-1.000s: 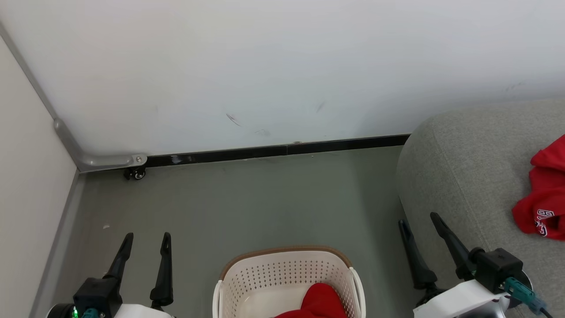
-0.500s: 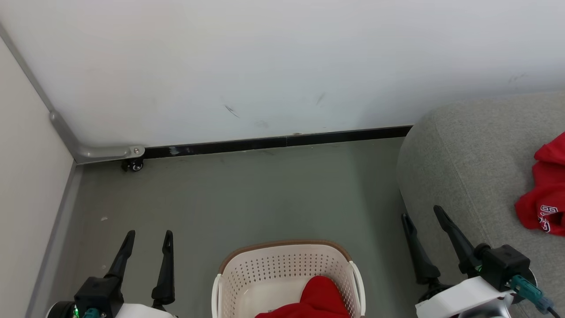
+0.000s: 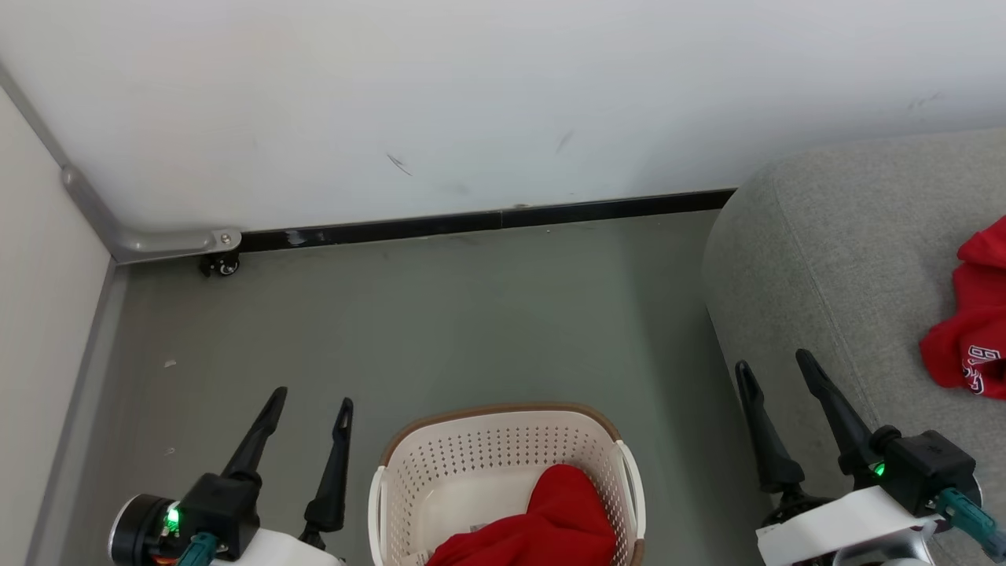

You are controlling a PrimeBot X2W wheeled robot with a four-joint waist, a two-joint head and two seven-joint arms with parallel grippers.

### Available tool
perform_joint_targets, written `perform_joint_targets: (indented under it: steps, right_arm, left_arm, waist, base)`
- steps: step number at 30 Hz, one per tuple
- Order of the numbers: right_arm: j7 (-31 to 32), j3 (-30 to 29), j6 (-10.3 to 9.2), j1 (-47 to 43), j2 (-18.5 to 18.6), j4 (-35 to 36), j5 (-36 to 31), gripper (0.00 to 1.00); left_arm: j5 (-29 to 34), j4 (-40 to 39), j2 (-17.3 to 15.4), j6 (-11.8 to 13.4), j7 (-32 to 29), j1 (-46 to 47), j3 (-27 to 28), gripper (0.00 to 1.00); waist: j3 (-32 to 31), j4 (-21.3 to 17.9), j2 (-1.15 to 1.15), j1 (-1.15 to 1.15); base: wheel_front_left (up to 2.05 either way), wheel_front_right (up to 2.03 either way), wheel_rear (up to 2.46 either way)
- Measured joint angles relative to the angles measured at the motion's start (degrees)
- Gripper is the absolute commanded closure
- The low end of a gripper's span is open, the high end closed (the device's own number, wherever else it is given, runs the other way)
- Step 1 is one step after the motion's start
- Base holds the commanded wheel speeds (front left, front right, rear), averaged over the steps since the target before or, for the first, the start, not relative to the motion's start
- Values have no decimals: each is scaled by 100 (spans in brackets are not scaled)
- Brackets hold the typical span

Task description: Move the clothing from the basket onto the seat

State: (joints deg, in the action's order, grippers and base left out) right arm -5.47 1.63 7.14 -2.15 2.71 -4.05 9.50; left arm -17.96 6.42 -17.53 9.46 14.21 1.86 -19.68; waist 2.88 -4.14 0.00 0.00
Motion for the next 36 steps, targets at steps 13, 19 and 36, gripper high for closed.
perform_joint_targets:
  steps: [13, 19, 36]
  right_arm:
    - [-1, -279, 0, 44, -15, 243, -57, 0]
    - [-18, -333, 0, 284, -22, 386, -57, 0]
    - [-193, -424, 0, 595, -23, 589, -44, 0]
  left_arm:
    - [267, 391, -10, -495, -213, 688, -544, 0]
    - [427, 620, -24, -659, -320, 987, -711, 0]
    - [693, 1362, 13, -999, -565, 1655, -1071, 0]
  waist:
    - [497, -171, 0, 0]
    - [764, -276, 0, 0]
    - [1545, -610, 0, 0]
  base:
    - [0, 0, 0]
    - [0, 0, 0]
    - [0, 0, 0]
